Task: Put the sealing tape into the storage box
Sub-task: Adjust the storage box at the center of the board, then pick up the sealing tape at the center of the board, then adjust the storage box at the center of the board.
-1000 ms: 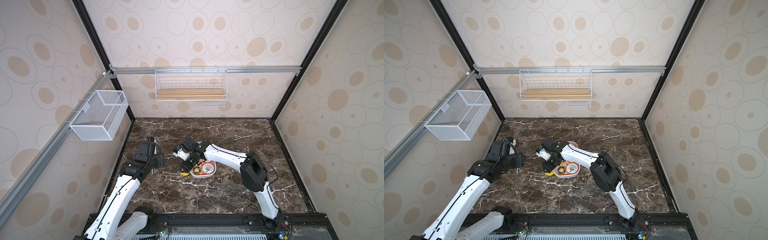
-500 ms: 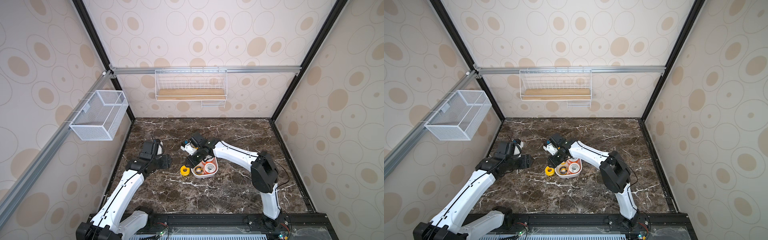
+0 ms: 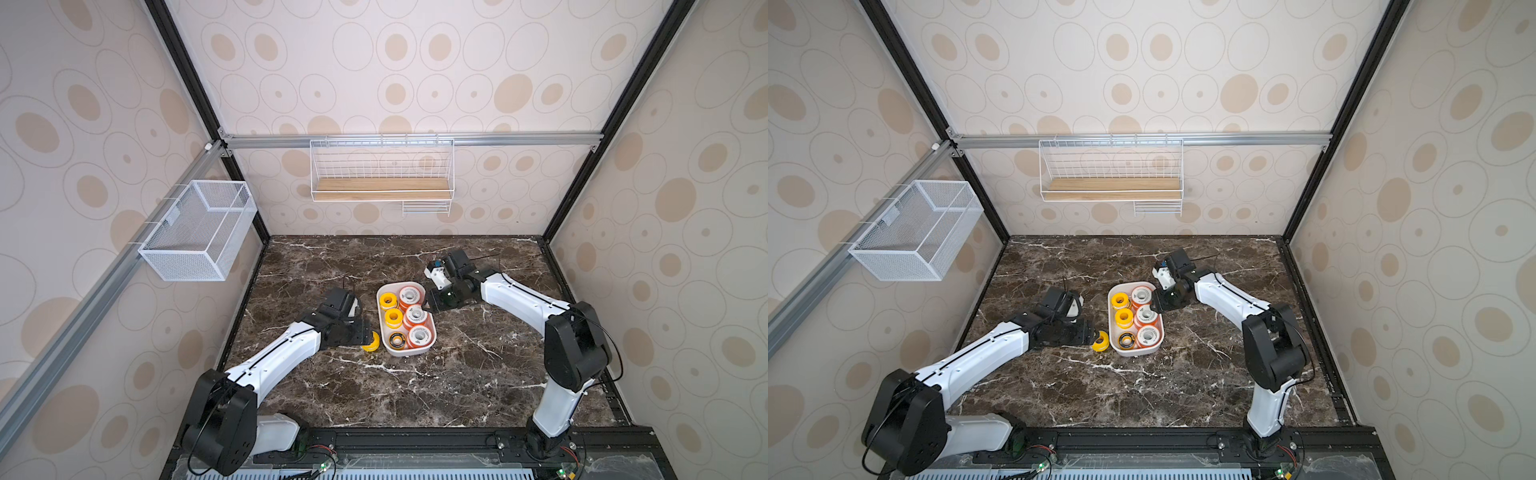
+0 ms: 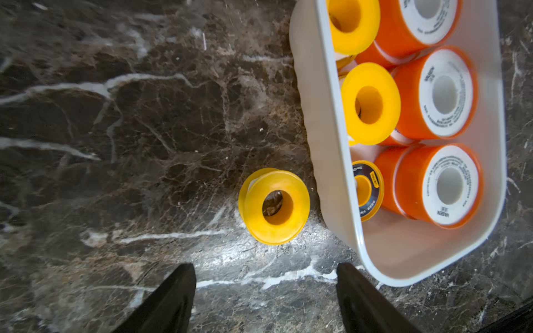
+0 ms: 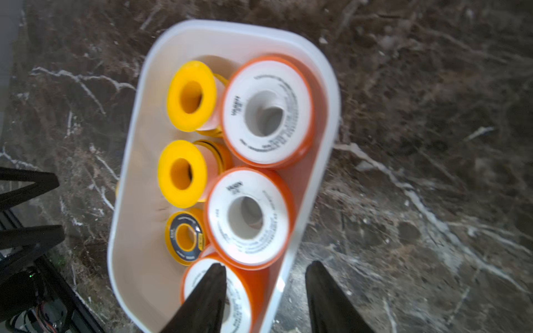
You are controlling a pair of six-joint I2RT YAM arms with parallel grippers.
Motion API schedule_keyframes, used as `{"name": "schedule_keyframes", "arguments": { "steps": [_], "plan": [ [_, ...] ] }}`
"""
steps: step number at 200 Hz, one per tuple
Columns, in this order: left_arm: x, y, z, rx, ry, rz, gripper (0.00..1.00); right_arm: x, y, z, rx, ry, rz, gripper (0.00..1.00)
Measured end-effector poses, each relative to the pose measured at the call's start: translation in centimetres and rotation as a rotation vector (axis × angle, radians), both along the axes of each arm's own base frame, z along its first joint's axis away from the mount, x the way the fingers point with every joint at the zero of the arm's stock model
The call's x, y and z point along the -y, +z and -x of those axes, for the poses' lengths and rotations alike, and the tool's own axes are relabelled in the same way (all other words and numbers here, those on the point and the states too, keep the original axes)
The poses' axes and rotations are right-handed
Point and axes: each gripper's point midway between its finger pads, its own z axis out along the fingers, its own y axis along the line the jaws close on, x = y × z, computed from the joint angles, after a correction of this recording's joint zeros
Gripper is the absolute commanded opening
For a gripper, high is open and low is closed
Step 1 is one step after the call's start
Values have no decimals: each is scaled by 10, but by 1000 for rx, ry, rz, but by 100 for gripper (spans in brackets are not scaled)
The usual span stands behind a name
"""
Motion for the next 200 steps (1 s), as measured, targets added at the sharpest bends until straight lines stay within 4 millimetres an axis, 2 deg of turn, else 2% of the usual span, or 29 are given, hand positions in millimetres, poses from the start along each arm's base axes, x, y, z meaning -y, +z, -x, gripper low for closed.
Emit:
{"name": "schedule_keyframes", "arguments": {
  "steps": [29,59,97,200],
  "plan": [
    [8,-19,3,-43,-40,-38,84,16,-9,-5,-30,-58,3,43],
    [13,-32,0,-71,-71,-69,85,16,-7,-10,-29,-70,-23,40],
    [16,-35,-5,-71,-89,-79,85,13,-11,-8,-53,-61,-38,39],
    [21,-44,-21,-70,-109,-131,77,5,-11,-9,-74,-33,-71,37]
  ]
}}
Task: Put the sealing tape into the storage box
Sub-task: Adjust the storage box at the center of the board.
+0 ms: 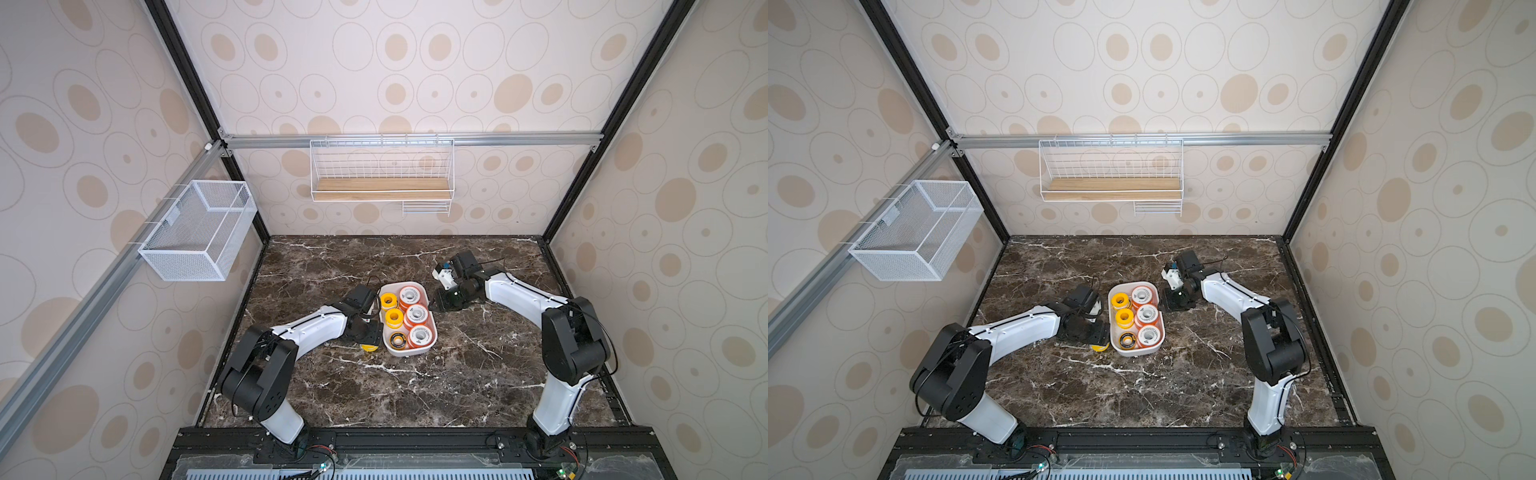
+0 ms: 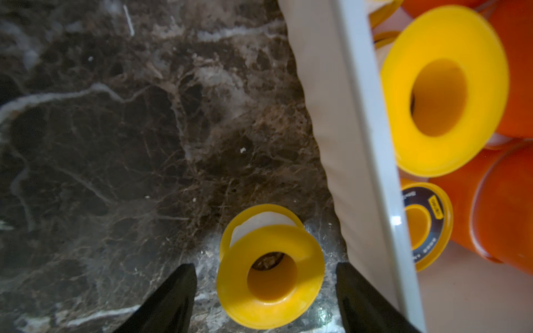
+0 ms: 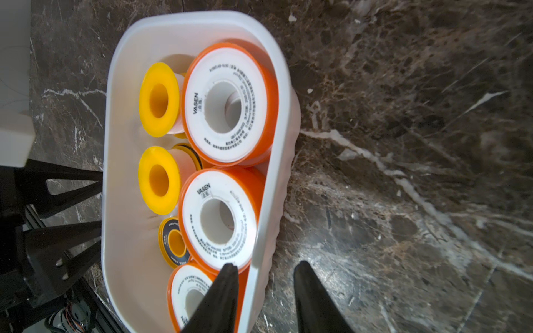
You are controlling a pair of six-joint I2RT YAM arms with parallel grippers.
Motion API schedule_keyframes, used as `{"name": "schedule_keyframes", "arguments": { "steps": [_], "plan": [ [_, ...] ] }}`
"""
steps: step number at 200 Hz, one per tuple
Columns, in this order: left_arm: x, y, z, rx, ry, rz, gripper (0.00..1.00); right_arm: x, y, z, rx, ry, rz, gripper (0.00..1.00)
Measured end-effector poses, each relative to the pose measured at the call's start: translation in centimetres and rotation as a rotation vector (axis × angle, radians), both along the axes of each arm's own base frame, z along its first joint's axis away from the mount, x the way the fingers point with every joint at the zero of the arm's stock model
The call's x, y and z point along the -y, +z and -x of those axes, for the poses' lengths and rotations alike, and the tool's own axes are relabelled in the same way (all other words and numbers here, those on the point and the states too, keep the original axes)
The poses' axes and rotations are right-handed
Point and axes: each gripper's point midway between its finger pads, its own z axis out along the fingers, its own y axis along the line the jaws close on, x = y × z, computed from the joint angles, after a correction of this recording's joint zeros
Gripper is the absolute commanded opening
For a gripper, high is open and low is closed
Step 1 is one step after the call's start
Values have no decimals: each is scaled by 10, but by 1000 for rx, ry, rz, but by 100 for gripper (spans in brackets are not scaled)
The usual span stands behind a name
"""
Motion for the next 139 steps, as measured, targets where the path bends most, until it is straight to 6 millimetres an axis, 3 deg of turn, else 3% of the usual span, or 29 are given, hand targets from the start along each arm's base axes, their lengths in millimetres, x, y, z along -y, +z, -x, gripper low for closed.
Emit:
{"name": "schedule_keyframes", "arguments": {
  "steps": [72,139],
  "plan": [
    [1,-7,-3,-9,-7,-27,76,-7,-10,-6,-33,14,1,30],
    [-1,-9,-6,2,-10,-53,64,-5,-10,-9,-25,3,17,22]
  ]
}}
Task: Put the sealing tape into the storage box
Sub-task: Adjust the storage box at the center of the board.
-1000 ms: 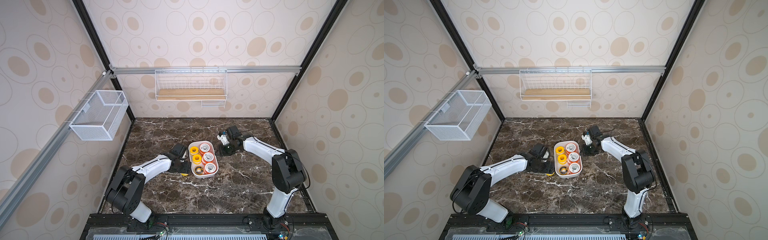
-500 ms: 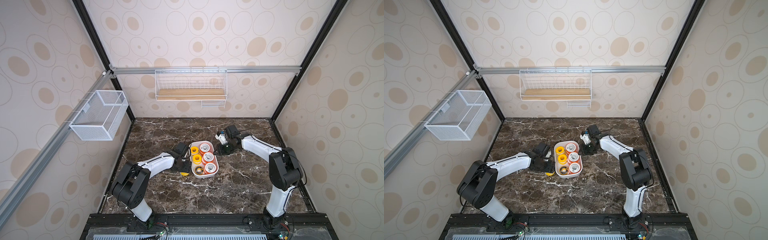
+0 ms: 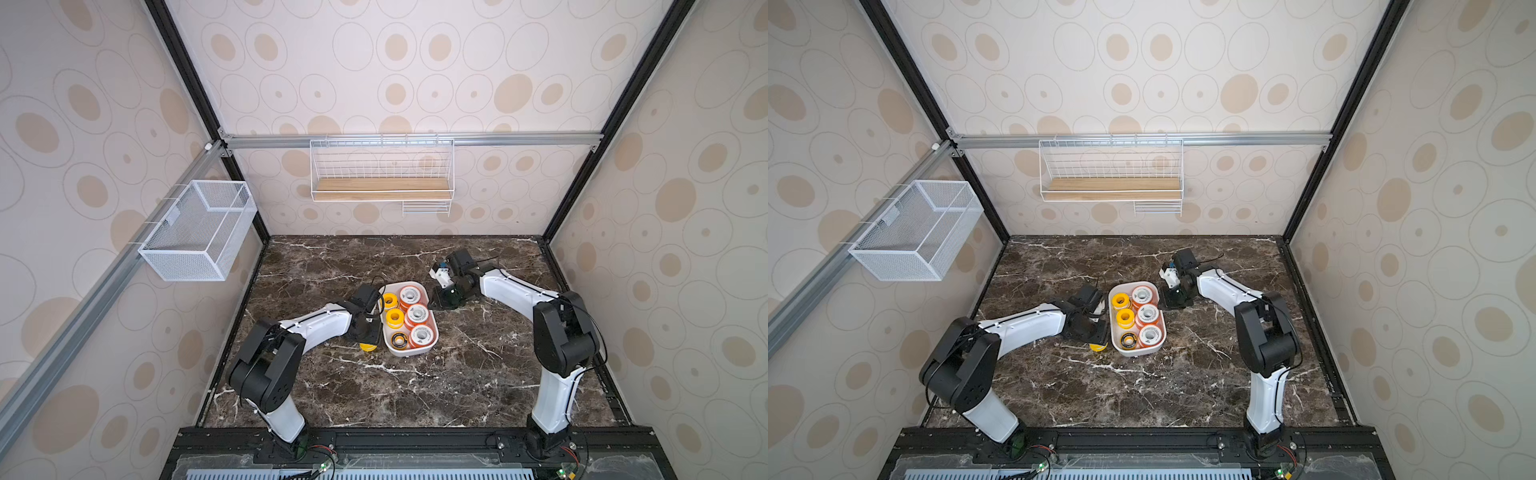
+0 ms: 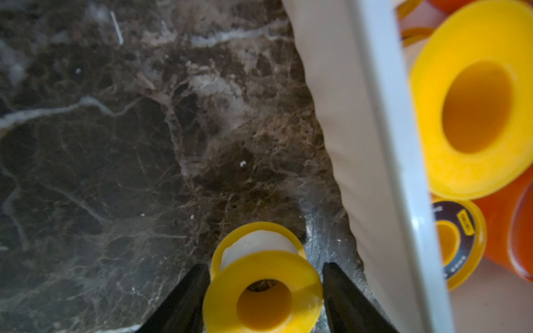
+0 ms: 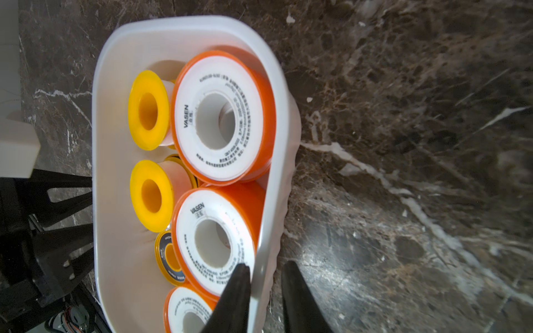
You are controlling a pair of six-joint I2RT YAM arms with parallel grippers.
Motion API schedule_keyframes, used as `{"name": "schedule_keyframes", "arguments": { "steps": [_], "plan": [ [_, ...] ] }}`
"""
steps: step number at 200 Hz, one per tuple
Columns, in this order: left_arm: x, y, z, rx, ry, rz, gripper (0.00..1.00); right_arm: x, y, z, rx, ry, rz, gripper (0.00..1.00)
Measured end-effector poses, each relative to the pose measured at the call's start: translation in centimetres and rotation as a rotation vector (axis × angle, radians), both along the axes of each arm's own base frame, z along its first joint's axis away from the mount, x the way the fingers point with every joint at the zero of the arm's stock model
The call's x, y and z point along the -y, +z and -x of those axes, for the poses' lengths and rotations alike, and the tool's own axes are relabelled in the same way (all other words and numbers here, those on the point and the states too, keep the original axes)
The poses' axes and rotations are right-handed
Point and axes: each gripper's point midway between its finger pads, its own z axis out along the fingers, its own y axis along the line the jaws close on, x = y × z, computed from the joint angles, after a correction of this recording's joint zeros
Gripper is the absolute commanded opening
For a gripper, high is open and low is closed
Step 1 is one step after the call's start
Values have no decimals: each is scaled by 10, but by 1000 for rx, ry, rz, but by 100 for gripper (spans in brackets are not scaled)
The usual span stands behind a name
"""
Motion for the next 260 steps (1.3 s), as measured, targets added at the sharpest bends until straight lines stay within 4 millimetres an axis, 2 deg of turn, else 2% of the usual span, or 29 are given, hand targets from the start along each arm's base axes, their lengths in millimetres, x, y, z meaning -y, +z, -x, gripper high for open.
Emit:
{"name": "schedule_keyframes", "arguments": {
  "steps": [106,143,202,260],
  "plan": [
    [-4,-1,-1,10,5,-28,68,-1,0,1,-6,-2,-5,28],
    [-6,-1,-2,15,8,-37,64,-1,0,1,-7,-4,-5,25],
    [-8,0,-3,25,13,-48,59,-1,-7,2,-27,-8,-3,29],
    [-9,8,-4,48,22,-41,58,-3,-9,3,-39,-11,-14,20]
  ]
}}
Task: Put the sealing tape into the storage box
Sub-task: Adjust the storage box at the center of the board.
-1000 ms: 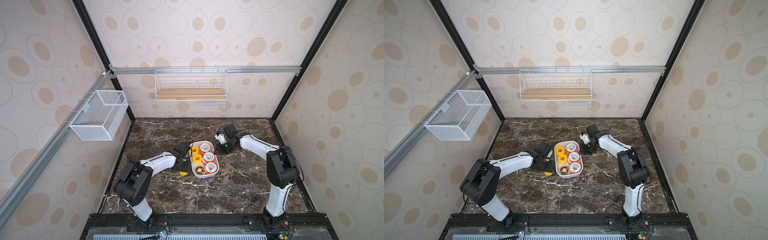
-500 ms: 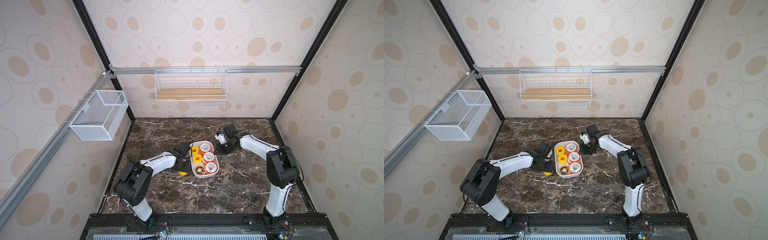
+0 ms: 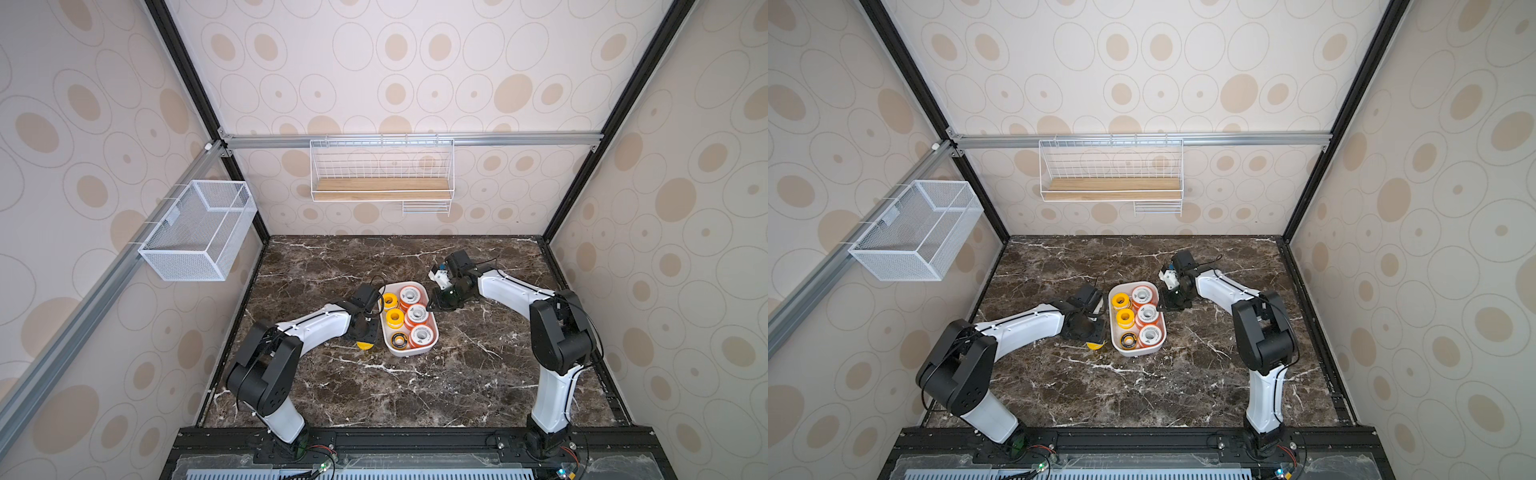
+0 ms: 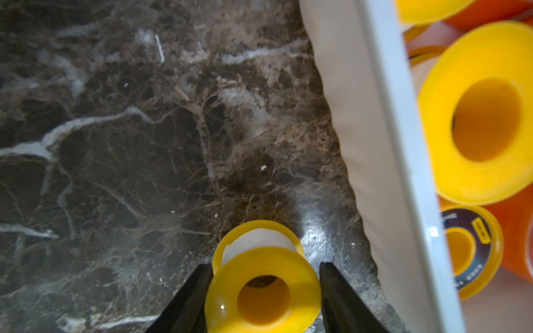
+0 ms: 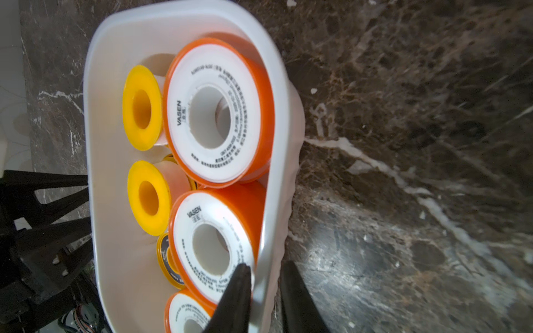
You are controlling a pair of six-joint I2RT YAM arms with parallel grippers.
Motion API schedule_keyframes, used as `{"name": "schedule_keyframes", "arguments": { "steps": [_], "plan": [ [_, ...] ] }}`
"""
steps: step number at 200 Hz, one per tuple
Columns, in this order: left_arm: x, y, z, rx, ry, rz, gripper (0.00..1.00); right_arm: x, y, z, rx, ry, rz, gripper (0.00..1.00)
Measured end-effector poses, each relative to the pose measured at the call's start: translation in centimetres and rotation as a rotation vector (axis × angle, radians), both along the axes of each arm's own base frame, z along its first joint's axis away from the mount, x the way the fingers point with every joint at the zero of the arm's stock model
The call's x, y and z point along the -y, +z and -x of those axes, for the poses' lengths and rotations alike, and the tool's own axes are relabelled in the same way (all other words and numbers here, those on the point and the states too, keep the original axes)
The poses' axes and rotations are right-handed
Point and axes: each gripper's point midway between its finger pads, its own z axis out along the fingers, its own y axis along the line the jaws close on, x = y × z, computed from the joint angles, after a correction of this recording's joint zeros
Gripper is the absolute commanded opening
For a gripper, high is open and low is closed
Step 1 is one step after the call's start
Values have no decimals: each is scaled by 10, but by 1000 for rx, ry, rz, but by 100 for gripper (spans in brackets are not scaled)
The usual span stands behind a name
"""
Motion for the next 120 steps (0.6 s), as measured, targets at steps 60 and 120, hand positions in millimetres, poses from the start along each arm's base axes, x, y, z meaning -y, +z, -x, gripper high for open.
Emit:
{"name": "schedule_keyframes", "arguments": {
  "steps": [60,120],
  "plan": [
    [-1,4,0,11,4,1,59,3,-2,1,10,-9,14,17],
    [1,7,1,9,4,19,60,19,-1,7,23,-36,41,17]
  ]
}}
